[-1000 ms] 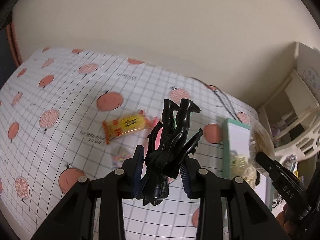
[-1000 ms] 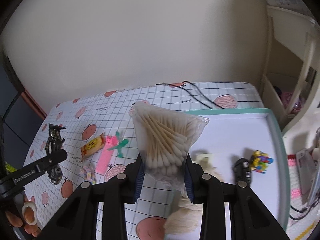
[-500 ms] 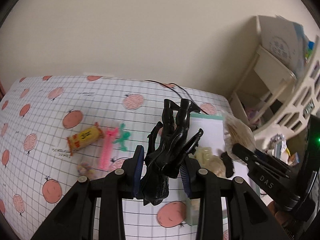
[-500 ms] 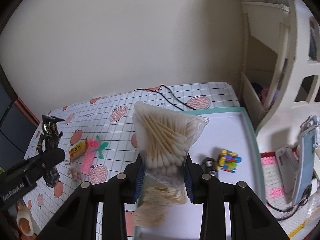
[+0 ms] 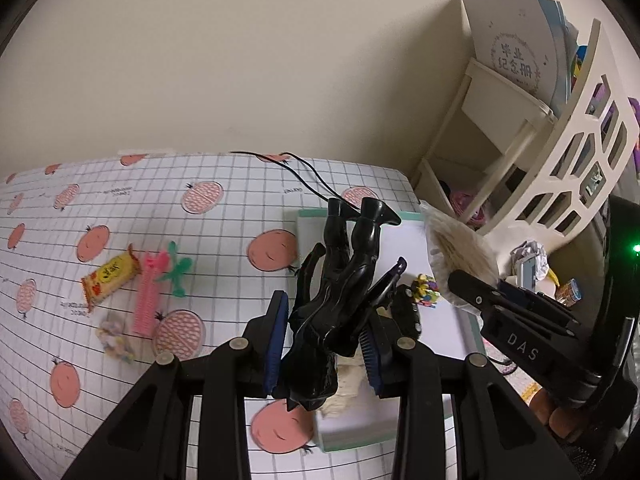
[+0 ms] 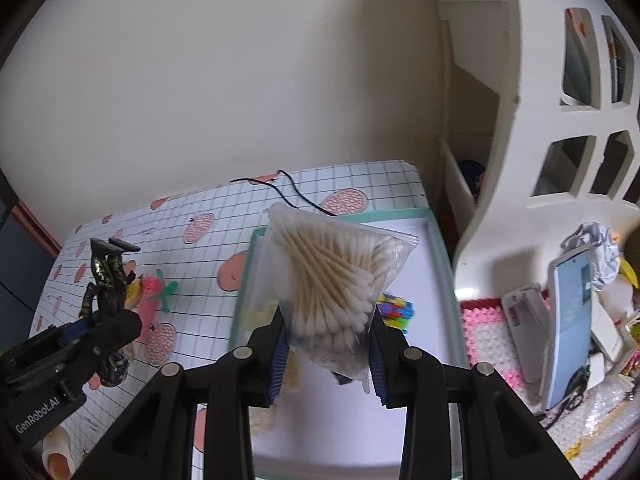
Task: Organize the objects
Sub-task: 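Carry the black figure and cotton swab bag over the green tray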
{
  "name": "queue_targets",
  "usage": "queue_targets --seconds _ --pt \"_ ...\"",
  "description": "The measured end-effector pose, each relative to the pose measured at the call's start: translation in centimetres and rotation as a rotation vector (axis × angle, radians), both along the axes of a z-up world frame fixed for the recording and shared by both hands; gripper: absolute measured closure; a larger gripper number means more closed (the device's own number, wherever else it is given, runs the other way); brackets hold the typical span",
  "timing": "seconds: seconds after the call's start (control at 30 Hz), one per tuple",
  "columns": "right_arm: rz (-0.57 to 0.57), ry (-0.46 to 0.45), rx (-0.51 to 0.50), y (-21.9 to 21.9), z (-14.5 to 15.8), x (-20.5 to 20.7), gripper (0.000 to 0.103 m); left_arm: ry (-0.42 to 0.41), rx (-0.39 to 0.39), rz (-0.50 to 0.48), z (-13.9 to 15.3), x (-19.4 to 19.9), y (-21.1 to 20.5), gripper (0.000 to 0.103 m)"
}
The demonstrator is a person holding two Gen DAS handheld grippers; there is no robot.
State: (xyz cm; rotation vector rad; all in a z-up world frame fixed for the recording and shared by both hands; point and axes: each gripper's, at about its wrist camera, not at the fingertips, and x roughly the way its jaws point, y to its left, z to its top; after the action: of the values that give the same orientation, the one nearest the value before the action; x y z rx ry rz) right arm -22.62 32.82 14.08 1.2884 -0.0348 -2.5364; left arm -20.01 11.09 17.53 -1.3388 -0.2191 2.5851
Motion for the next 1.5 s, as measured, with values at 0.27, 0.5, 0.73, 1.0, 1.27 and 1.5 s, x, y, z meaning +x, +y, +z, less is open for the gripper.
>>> queue_targets --seconds 0.27,0.5,0.73,1.0,1.27,1.5 --pt "-0.014 -0.064 0.099 1.0 -2.0 -0.8 0.066 -0.040 -0.032 -0.059 -1.8 0.3 3.3 0.067" --pt "-0.018 -0.134 0.159 1.7 -4.6 -1.3 0.066 -0.126 -0.058 -0.104 -5.6 0.1 5.8 0.067" --pt "-0.005 -0.202 0.188 1.9 -7.0 -1.6 0.066 -0.191 -0.110 -0.123 -8.8 0.7 7.4 0.067" --pt "0.009 -0.238 0.211 1.7 -8.3 -1.5 0.066 -0.224 -0.179 -0.119 -11.2 1.3 7.8 0.067" --pt "0.014 -0.259 0.216 1.7 -9.2 -1.6 0.065 -0.243 -0.196 -0.118 -11.9 1.6 7.5 0.068" --pt "0.037 -0.259 0.213 0.6 -9.6 -1.5 0.065 -0.252 -0.247 -0.102 -12.1 1.9 7.0 0.067"
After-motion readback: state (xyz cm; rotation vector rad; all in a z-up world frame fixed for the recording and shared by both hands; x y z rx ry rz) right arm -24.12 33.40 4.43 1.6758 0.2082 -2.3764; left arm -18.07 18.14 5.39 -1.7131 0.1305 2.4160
